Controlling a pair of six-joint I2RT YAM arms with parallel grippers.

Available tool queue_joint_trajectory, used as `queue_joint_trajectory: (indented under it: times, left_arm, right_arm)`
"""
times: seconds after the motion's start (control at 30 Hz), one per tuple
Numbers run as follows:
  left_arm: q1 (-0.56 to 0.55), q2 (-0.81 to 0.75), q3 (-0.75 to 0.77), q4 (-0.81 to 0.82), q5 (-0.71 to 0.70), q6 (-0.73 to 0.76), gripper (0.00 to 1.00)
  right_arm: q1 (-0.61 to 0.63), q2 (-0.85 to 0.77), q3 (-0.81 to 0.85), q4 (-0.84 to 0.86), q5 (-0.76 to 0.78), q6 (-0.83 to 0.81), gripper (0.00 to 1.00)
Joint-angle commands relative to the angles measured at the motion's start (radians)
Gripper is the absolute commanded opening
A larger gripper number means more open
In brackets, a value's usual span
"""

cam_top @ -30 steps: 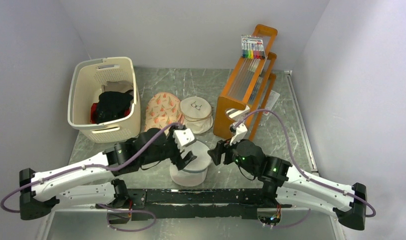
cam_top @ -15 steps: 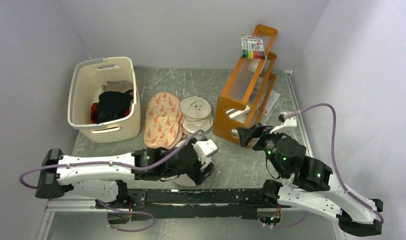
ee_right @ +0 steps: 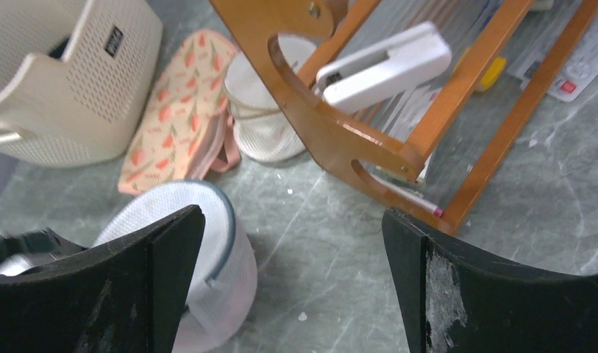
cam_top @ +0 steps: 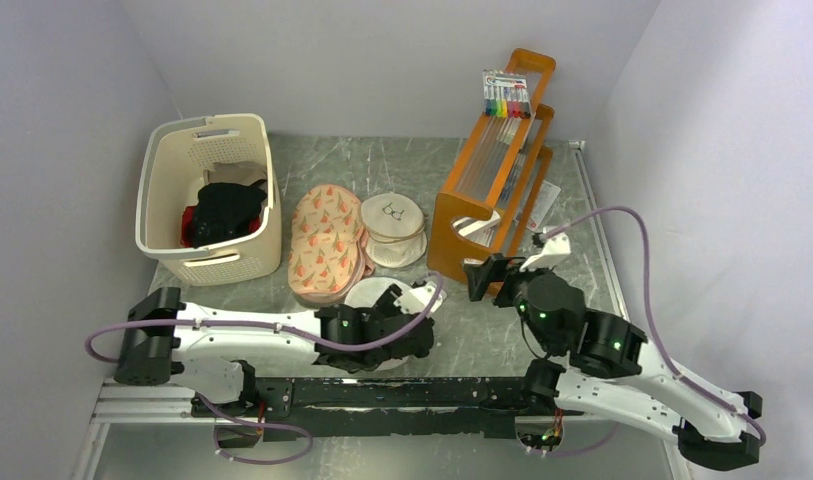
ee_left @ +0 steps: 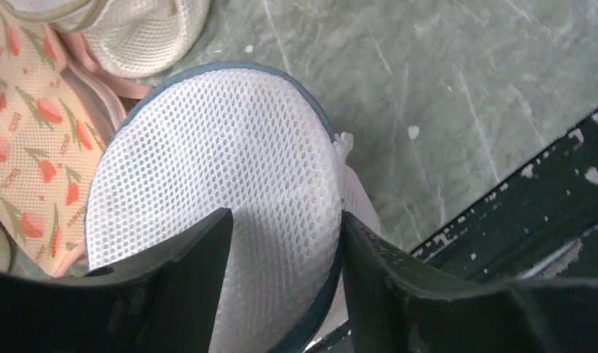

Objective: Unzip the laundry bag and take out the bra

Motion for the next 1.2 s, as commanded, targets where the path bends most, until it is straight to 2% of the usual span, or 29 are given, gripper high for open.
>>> queue_joint_trajectory:
  times: [0.0,0.07,0.1,0.2,0.23,0.3,0.4,0.47,0.53,0.63,0.73,0.83,1.17]
  left_arm:
    - [0.062,-0.086,-0.080,0.128,0.029,0.033,0.56]
    - [0.074,-0.143,-0.129,0.184,0.077,0.065,0.36]
    - [0.075,-0.178,-0.154,0.216,0.101,0.094,0.30]
    - [0.078,-0.313,-0.258,0.347,0.198,0.273,0.19]
    - [0.082,-0.372,-0.306,0.411,0.257,0.392,0.15]
    - [0.091,-0.475,-0.370,0.465,0.354,0.538,0.07]
    - [0.133,-0.569,-0.400,0.458,0.390,0.687,0.07]
    - [0.164,-0.582,-0.396,0.435,0.388,0.727,0.07]
    - [0.181,-0.575,-0.378,0.399,0.393,0.724,0.07]
    - [0.187,-0.571,-0.406,0.415,0.399,0.704,0.07]
    - [0.192,-0.531,-0.376,0.358,0.367,0.681,0.07]
    - [0.195,-0.507,-0.369,0.332,0.294,0.646,0.07]
    - [0.223,-0.521,-0.362,0.348,0.419,0.651,0.07]
  right_arm:
    - [-0.003,0.054,-0.051,-0.012,-0.059,0.059,0.92]
    - [-0.004,0.072,-0.088,0.020,-0.112,0.059,0.86]
    - [-0.005,0.080,-0.111,0.045,-0.144,0.052,0.83]
    - [-0.005,0.115,-0.206,0.198,-0.255,-0.011,0.79]
    - [-0.004,0.137,-0.234,0.254,-0.298,-0.031,0.77]
    - [-0.006,0.184,-0.265,0.375,-0.382,-0.072,0.72]
    - [-0.006,0.253,-0.272,0.499,-0.538,-0.143,0.65]
    - [-0.008,0.272,-0.278,0.565,-0.642,-0.182,0.64]
    - [-0.009,0.286,-0.287,0.613,-0.694,-0.186,0.62]
    - [-0.008,0.319,-0.284,0.651,-0.739,-0.161,0.49]
    - [-0.009,0.359,-0.286,0.694,-0.820,-0.154,0.44]
    - [-0.008,0.386,-0.276,0.688,-0.822,-0.149,0.44]
    - [-0.009,0.447,-0.282,0.787,-0.717,-0.142,0.32]
